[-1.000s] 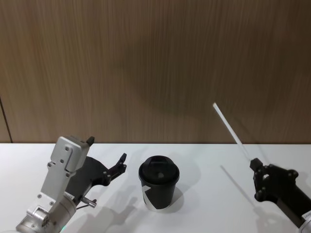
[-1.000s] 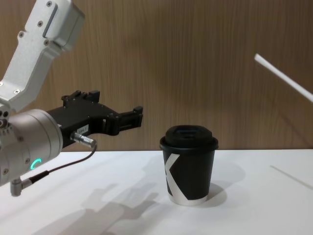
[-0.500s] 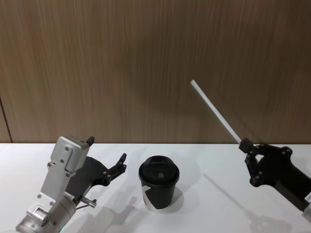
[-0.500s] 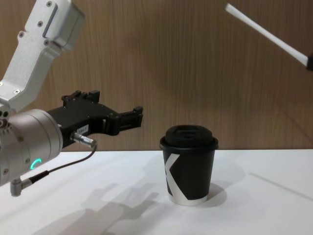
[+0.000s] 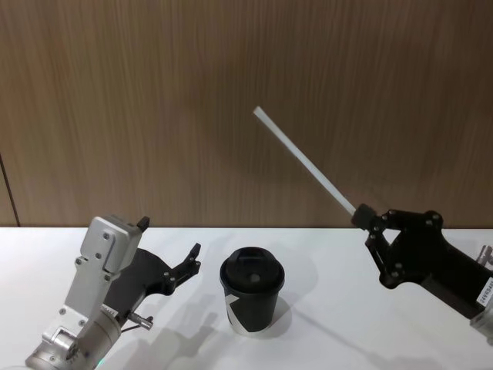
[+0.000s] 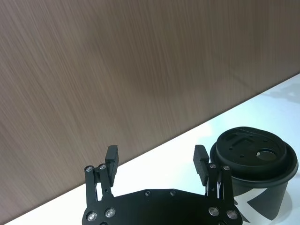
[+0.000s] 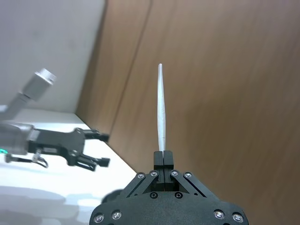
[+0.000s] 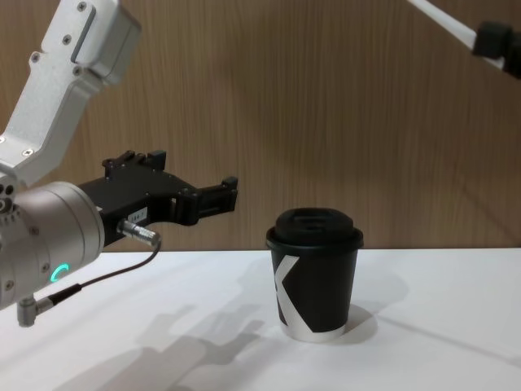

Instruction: Pick up the straw with one hand, pass it to the other hand, and insert it into the cup.

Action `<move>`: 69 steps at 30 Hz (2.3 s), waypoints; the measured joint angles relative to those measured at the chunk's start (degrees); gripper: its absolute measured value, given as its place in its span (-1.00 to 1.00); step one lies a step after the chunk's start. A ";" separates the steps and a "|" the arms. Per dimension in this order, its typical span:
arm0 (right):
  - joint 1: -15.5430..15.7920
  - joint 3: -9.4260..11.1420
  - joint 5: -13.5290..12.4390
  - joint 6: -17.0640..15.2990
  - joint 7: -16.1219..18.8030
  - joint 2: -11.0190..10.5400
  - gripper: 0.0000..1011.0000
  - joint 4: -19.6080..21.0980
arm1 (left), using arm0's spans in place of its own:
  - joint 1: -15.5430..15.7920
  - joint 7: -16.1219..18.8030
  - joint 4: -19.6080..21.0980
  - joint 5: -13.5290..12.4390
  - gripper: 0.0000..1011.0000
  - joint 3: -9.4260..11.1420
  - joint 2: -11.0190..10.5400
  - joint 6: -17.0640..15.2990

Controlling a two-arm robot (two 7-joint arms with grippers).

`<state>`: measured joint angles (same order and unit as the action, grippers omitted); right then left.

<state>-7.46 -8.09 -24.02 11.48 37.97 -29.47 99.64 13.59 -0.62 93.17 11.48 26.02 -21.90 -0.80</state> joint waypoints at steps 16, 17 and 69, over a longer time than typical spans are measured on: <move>-3.57 -2.41 -4.33 4.17 7.13 -0.22 -0.99 -0.62 | 0.00 0.00 0.00 0.00 0.98 0.00 0.01 0.00; -3.74 -2.54 -4.51 4.35 7.46 -0.23 -0.99 -0.63 | 0.00 -0.01 0.00 0.00 0.98 0.00 0.01 0.00; -4.95 -3.34 -5.98 5.76 9.82 -0.28 -0.99 -0.77 | 2.36 -34.34 8.43 33.64 0.98 -7.51 -5.43 -10.01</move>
<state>-12.41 -11.43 -30.00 17.24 47.79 -29.75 98.87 15.95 -34.96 101.60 45.12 18.51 -27.32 -10.81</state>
